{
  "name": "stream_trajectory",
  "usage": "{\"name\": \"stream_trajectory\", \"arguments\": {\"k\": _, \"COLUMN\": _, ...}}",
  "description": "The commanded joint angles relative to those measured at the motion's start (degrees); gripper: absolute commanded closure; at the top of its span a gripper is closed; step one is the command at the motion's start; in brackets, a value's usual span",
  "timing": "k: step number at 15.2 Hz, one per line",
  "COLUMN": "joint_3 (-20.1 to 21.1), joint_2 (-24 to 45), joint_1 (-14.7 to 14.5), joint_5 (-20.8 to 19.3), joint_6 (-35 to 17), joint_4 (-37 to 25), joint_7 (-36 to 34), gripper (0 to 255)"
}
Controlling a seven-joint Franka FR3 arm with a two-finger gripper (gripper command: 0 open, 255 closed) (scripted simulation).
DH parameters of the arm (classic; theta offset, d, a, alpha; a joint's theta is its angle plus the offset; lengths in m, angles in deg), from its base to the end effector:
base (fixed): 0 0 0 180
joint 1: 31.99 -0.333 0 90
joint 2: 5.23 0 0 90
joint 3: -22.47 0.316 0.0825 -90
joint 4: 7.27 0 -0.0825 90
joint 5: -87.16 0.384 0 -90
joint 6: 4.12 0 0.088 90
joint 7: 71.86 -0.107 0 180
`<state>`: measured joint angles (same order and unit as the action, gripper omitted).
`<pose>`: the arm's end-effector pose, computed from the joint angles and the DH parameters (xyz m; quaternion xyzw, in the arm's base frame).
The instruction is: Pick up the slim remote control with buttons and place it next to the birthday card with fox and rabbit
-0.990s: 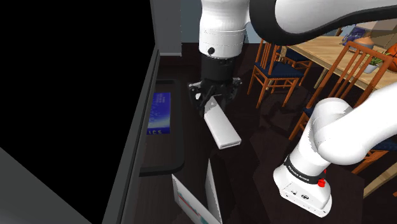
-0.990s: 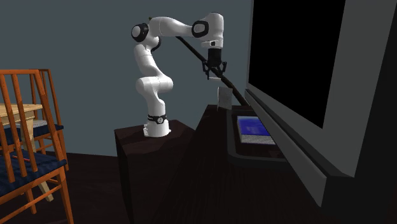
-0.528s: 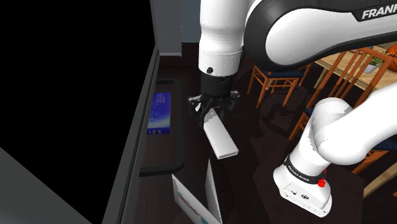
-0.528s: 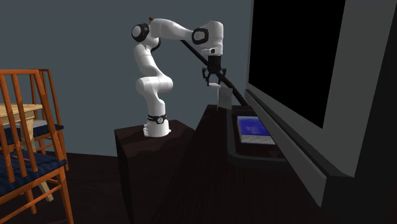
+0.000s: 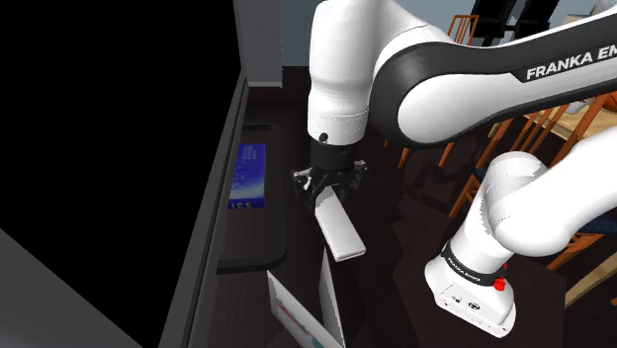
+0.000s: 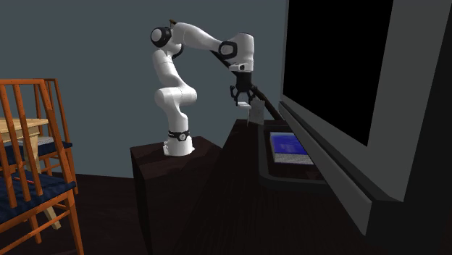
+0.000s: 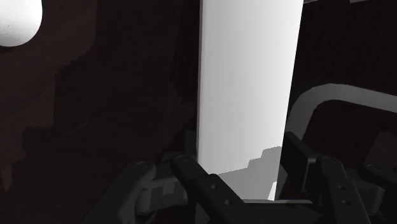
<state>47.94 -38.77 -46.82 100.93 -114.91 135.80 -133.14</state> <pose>0.2777 0.2659 0.4629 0.9660 -0.2584 0.0017 0.0103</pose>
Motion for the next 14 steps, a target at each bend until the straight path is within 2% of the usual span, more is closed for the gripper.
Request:
{"name": "stream_trajectory", "arguments": {"k": 1, "joint_3": 0.4, "joint_2": 0.6, "joint_1": 0.0, "joint_5": 0.2, "joint_6": -1.8, "joint_4": 1.1, "joint_7": 0.0, "gripper": 255}}
{"name": "stream_trajectory", "arguments": {"k": 14, "joint_3": 3.2, "joint_2": 5.2, "joint_1": 0.1, "joint_5": 1.1, "joint_6": -13.3, "joint_4": 8.1, "joint_7": -0.4, "gripper": 255}}
